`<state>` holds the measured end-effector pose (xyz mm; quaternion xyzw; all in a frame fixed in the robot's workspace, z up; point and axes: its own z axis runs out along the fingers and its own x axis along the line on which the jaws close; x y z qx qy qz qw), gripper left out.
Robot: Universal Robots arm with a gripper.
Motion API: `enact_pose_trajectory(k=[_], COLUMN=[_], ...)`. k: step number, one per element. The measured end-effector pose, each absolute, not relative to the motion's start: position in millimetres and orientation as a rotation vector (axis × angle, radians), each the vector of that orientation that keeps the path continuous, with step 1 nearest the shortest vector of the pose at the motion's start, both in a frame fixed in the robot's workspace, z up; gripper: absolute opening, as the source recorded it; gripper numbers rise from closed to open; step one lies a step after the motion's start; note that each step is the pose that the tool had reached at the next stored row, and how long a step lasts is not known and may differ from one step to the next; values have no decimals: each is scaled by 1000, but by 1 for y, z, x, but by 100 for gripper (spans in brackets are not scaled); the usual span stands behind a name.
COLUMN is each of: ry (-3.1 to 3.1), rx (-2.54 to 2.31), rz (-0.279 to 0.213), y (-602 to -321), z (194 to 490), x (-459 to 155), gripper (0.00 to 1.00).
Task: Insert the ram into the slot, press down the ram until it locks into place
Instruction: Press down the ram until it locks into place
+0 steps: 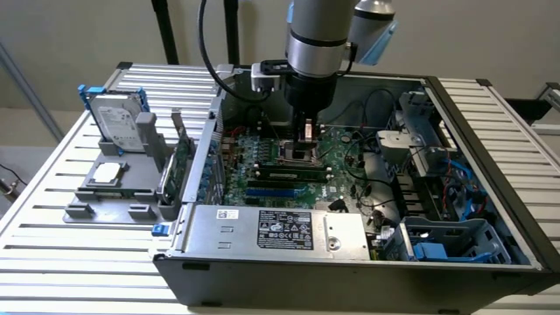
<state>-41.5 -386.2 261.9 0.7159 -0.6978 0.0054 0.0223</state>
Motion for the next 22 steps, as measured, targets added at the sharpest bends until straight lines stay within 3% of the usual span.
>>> enact_pose_trajectory(k=[22], ry=[-2171], rx=[2228], rz=[-4], y=[-386], z=[262], x=[-42], gripper=[11])
